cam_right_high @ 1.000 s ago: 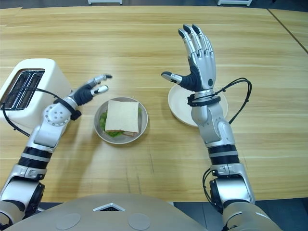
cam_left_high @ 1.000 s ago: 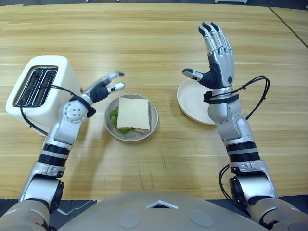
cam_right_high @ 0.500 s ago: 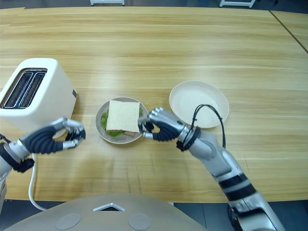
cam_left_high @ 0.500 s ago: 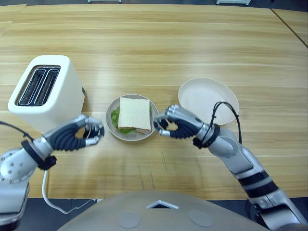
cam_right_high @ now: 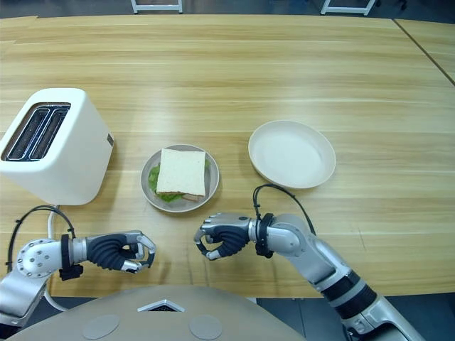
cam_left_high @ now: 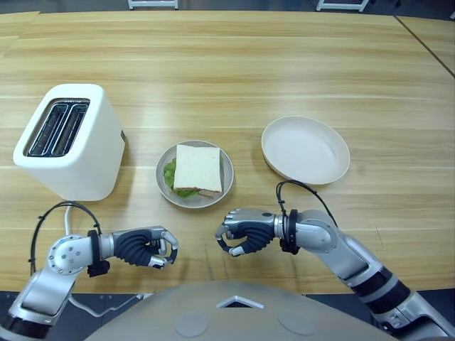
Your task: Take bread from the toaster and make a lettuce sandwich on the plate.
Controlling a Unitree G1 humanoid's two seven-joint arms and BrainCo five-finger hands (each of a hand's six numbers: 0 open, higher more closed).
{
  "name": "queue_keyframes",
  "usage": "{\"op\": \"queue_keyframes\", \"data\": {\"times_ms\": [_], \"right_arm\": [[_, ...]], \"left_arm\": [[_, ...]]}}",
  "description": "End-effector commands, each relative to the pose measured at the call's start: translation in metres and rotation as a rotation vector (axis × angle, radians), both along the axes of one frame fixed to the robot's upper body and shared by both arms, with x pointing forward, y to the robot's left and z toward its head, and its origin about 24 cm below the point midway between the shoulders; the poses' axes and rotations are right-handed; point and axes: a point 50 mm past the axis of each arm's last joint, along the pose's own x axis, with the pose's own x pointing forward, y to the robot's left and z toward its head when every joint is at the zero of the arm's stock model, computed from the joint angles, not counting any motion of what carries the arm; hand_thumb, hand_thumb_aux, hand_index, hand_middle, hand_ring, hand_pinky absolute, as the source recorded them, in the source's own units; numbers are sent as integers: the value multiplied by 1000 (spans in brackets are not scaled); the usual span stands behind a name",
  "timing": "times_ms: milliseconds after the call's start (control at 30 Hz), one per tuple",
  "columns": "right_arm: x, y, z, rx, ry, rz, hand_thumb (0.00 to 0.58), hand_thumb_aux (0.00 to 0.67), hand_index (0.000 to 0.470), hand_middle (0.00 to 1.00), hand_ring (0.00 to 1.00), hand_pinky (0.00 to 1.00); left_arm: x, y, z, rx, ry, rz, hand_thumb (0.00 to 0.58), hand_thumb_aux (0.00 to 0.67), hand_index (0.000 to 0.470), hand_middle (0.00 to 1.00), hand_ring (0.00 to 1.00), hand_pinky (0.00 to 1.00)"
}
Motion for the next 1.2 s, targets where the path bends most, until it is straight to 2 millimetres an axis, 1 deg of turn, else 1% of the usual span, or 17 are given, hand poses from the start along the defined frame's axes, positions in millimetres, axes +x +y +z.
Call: {"op": "queue_keyframes", "data": {"times_ms": [33, 167, 300, 500, 633, 767, 867, 900, 967, 1033, 1067, 1100, 1133, 1167, 1200], "right_arm": [[7, 9, -15, -50, -70, 19, 580, 670, 470, 1000, 1000, 1000], [18, 17, -24, -87, -174, -8, 580, 670, 470, 1000, 1000, 1000], [32, 19, -31, -99, -253, -75, 580, 670, 470, 1000, 1000, 1000], [77, 22, -43, -62, -331, -263, 580, 670, 470, 1000, 1000, 1000], [112, 20, -45, -74, -443, -395, 580, 670, 470, 1000, 1000, 1000], [140, 21, -35, -26, -542, -521, 580, 670, 470, 1000, 1000, 1000], [151, 18, -33, 7, -606, -595, 580, 670, 470, 1000, 1000, 1000], [153, 16, -33, 15, -631, -603, 580, 670, 470, 1000, 1000, 1000], [152, 15, -25, 93, -680, -583, 580, 670, 470, 1000, 1000, 1000], [145, 17, -15, 198, -714, -523, 580, 670, 470, 1000, 1000, 1000], [140, 18, -10, 249, -726, -491, 580, 670, 470, 1000, 1000, 1000], [133, 17, -3, 316, -730, -451, 580, 670, 470, 1000, 1000, 1000], [125, 16, 6, 382, -736, -427, 580, 670, 470, 1000, 1000, 1000], [118, 13, 16, 448, -746, -416, 580, 670, 470, 1000, 1000, 1000], [112, 8, 30, 520, -771, -422, 580, 670, 470, 1000, 1000, 1000]], "left_arm": [[13, -1, -22, 68, -2, 24, 580, 670, 470, 1000, 1000, 1000], [29, -3, -33, 116, -62, 64, 580, 670, 470, 1000, 1000, 1000], [53, -11, -46, 193, -176, 115, 580, 670, 470, 1000, 1000, 1000], [101, -25, -52, 249, -410, 220, 580, 670, 470, 1000, 1000, 1000], [134, -31, -54, 250, -493, 330, 580, 670, 470, 1000, 1000, 1000], [161, -33, -45, 210, -561, 463, 580, 670, 470, 1000, 1000, 1000], [175, -30, -36, 176, -615, 557, 580, 670, 470, 1000, 1000, 1000], [177, -29, -32, 158, -634, 580, 580, 670, 470, 1000, 1000, 1000], [180, -28, -23, 104, -686, 606, 580, 670, 470, 1000, 1000, 1000], [174, -28, -8, 2, -776, 594, 580, 670, 470, 1000, 1000, 1000], [167, -28, 2, -55, -842, 569, 580, 670, 470, 1000, 1000, 1000], [157, -26, 13, -111, -913, 551, 554, 528, 370, 1000, 1000, 1000], [146, -24, 24, -159, -976, 533, 530, 473, 332, 1000, 1000, 1000], [135, -20, 35, -208, -1049, 534, 445, 347, 243, 1000, 1000, 1000], [121, -16, 49, -280, -1135, 544, 0, 0, 0, 1000, 1000, 1000]]}}
